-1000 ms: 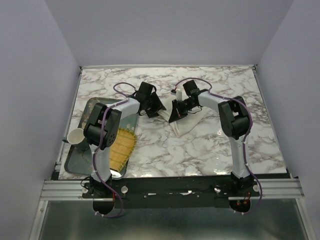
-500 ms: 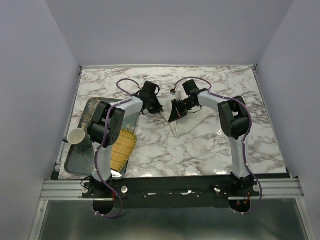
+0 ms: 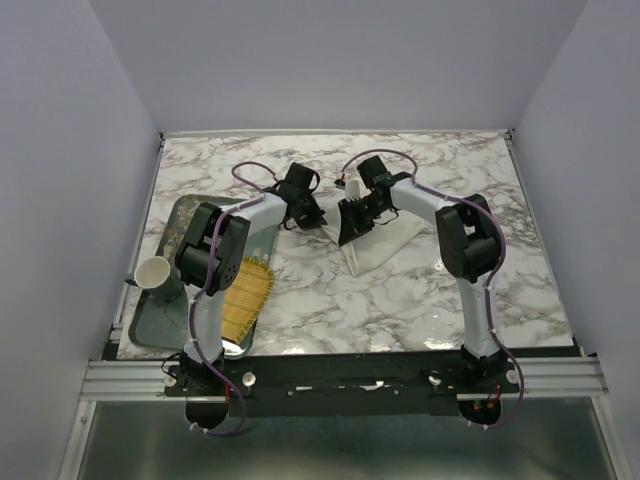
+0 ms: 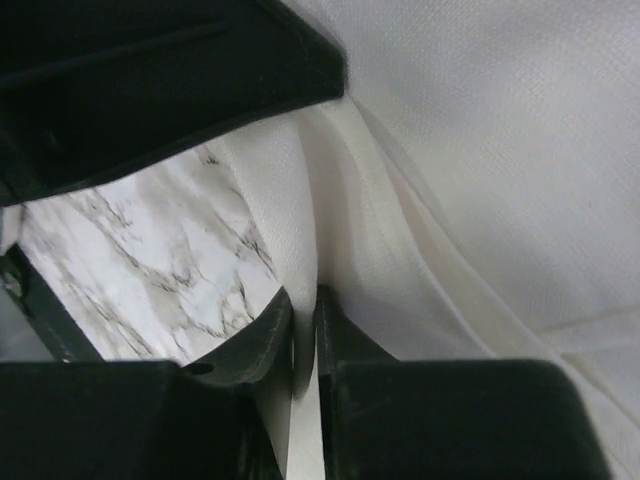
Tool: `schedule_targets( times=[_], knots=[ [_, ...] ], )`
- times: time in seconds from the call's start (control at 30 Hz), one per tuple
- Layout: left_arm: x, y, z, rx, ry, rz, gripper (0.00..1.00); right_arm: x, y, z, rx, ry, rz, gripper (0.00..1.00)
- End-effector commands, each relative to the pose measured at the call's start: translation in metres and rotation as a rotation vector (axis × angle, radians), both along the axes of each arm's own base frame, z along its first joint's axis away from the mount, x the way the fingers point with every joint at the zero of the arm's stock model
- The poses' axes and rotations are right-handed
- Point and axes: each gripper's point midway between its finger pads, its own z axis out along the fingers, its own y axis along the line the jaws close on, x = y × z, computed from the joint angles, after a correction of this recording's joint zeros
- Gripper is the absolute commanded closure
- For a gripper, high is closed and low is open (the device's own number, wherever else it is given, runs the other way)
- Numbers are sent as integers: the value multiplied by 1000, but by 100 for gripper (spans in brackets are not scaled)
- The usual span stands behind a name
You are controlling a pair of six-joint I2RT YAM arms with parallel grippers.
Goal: Fold the napkin, place the utensils inside, and roll it up
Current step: Roll the napkin with the utensil
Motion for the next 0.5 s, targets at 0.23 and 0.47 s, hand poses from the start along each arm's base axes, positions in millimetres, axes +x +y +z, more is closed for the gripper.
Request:
schedule_targets(
  times=[0.23, 0.47],
  knots=[
    [-47, 2, -14, -52, 201, 113, 100, -17, -14, 46, -356, -309, -69, 45],
    [-54, -2, -11, -77, 231, 121, 100, -30, -2, 27, -462, -481, -62, 31]
  ],
)
